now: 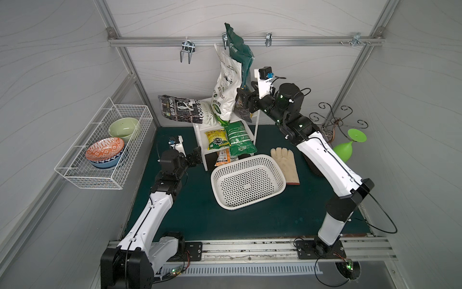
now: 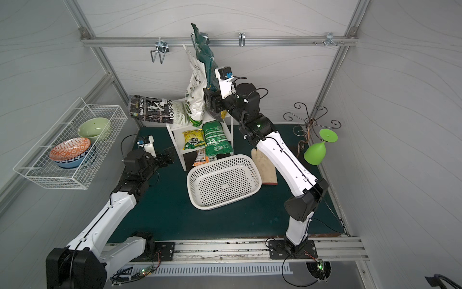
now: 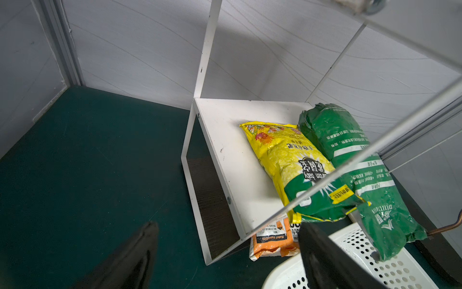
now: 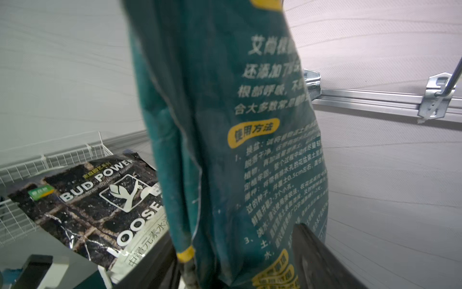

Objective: Take down the fertilizer bag from the shelf
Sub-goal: Pick up the fertilizer bag from the shelf.

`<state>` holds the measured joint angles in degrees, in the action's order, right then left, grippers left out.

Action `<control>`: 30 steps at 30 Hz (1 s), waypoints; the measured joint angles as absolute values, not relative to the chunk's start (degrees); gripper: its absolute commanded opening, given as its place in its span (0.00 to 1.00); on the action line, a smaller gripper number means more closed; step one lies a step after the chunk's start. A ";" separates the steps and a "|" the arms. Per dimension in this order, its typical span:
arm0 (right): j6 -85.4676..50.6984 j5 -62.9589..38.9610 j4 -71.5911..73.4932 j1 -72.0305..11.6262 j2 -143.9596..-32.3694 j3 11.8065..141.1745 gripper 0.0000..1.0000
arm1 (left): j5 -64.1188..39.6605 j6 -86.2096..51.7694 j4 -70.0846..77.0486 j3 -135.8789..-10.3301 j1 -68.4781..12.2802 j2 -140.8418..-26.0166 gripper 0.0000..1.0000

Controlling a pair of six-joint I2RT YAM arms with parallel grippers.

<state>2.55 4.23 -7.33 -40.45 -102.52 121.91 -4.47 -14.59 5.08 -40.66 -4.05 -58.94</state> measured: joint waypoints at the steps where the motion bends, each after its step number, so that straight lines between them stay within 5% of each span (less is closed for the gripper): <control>1: 2.59 4.47 -7.42 -40.42 -102.76 122.34 0.57 | -4.47 -14.55 5.10 -40.66 -4.14 -58.94 0.92; 30: 1.28 5.89 -5.72 -37.30 -100.53 118.32 0.61 | -3.57 -13.85 5.10 -40.64 -4.29 -58.92 0.92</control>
<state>1.28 5.89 -5.72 -37.30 -100.53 118.32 -3.57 -13.85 5.10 -40.64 -4.29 -58.92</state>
